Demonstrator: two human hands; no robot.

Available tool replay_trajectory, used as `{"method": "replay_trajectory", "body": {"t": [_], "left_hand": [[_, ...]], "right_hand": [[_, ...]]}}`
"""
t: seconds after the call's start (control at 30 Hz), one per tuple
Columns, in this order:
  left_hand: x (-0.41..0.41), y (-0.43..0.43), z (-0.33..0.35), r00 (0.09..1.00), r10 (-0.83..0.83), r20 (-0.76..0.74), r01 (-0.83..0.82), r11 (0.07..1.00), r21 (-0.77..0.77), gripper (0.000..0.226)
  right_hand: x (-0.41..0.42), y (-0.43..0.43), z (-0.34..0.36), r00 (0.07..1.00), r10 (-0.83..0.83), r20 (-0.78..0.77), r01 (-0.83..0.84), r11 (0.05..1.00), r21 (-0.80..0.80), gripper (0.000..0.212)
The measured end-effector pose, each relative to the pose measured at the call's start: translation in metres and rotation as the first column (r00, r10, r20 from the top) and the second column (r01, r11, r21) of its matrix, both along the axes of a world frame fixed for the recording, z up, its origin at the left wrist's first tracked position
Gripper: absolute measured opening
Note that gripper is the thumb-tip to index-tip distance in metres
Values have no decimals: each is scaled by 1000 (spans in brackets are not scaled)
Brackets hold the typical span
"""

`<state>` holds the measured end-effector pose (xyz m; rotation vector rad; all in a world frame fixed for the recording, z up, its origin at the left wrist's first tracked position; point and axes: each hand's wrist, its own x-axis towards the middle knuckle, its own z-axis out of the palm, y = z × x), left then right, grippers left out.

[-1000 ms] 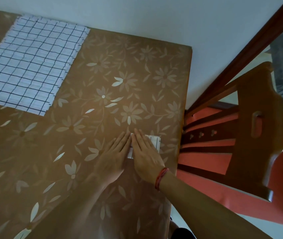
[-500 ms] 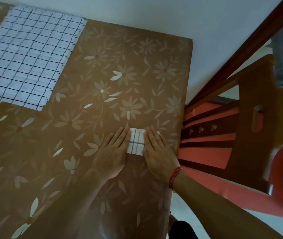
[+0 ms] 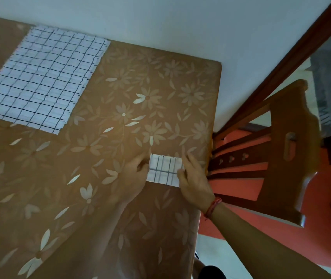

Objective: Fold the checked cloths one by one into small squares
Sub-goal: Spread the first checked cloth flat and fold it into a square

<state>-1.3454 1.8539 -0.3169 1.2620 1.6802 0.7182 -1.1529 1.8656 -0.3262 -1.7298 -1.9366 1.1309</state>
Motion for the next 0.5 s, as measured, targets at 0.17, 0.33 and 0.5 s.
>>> {"method": "replay_trajectory", "body": {"t": [0.17, 0.33, 0.5], "left_hand": [[11, -6, 7, 860, 449, 243, -407, 890, -203, 30], [10, -9, 0, 785, 540, 304, -447, 833, -326, 24], [11, -13, -1, 772, 544, 328, -442, 831, -338, 24]], "right_hand": [[-2, -6, 15, 881, -371, -294, 334, 927, -171, 24], [-6, -9, 19, 732, -561, -386, 416, 817, -399, 26], [-8, -7, 16, 720, -566, -401, 386, 807, -447, 24]]}}
